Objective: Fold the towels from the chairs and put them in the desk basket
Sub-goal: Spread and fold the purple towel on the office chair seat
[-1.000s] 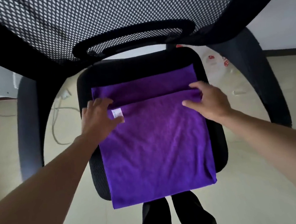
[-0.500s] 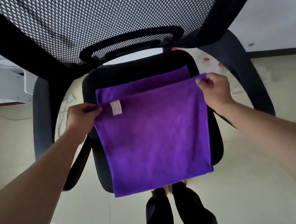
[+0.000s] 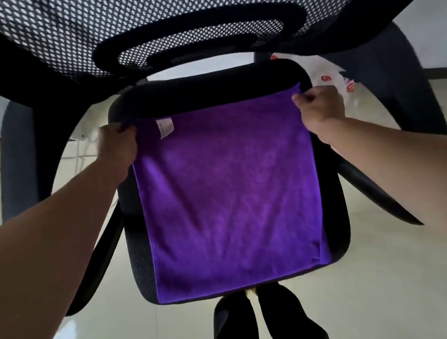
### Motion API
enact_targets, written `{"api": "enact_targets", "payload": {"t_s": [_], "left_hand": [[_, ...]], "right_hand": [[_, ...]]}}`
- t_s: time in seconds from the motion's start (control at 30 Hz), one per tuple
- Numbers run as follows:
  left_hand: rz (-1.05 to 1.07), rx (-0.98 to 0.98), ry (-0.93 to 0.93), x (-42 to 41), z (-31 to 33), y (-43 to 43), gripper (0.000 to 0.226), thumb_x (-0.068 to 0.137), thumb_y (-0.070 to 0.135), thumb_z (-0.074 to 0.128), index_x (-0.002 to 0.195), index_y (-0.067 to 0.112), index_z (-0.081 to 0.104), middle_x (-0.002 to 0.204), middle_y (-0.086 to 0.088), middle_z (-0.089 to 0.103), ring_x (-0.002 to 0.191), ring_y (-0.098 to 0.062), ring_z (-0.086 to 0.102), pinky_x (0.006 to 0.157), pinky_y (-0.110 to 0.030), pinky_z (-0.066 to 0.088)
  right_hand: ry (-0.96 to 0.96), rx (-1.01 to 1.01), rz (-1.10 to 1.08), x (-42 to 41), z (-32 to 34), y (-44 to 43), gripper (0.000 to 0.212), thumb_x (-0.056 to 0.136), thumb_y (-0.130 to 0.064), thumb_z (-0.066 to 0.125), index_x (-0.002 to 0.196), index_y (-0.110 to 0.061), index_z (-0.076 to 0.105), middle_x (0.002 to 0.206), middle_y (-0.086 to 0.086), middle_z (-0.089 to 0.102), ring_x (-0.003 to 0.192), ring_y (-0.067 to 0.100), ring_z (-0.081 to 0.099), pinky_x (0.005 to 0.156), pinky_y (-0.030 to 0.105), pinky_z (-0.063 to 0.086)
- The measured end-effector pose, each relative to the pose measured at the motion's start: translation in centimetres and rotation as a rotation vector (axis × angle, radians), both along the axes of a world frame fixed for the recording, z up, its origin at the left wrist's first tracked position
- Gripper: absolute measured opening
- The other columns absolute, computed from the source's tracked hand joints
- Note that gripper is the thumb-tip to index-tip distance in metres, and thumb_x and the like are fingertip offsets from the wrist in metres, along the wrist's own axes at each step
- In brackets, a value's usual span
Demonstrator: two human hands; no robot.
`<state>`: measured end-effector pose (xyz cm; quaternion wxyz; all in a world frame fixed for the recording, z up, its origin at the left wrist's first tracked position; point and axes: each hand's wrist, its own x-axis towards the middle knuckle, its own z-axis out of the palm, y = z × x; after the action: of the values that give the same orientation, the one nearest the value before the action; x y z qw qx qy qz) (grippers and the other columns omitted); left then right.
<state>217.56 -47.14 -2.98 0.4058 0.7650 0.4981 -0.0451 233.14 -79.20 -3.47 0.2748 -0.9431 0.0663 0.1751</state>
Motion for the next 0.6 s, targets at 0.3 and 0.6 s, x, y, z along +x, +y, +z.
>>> {"api": "enact_targets", "payload": {"t_s": [0.3,0.6], "left_hand": [[0.211,-0.275,-0.102,-0.8,0.8,-0.3,0.015,0.079,0.022,0.066,0.067,0.017,0.058,0.070,-0.007,0.058,0.063,-0.020,0.053,0.058,-0.032,0.043],[0.243,-0.354,-0.032,-3.2,-0.8,-0.7,0.021,0.092,0.022,0.053,0.072,0.019,0.059,0.083,-0.010,0.057,0.069,-0.021,0.054,0.055,-0.032,0.046]], "right_hand": [[-0.049,0.027,-0.053,-0.5,0.5,0.7,0.028,0.093,-0.036,0.057,0.101,-0.012,0.067,0.096,0.005,0.068,0.091,0.024,0.062,0.077,0.032,0.048],[-0.023,-0.059,-0.007,-2.3,0.1,-0.8,0.032,0.097,-0.036,0.052,0.099,-0.006,0.065,0.085,0.006,0.060,0.080,0.023,0.053,0.069,0.030,0.036]]}}
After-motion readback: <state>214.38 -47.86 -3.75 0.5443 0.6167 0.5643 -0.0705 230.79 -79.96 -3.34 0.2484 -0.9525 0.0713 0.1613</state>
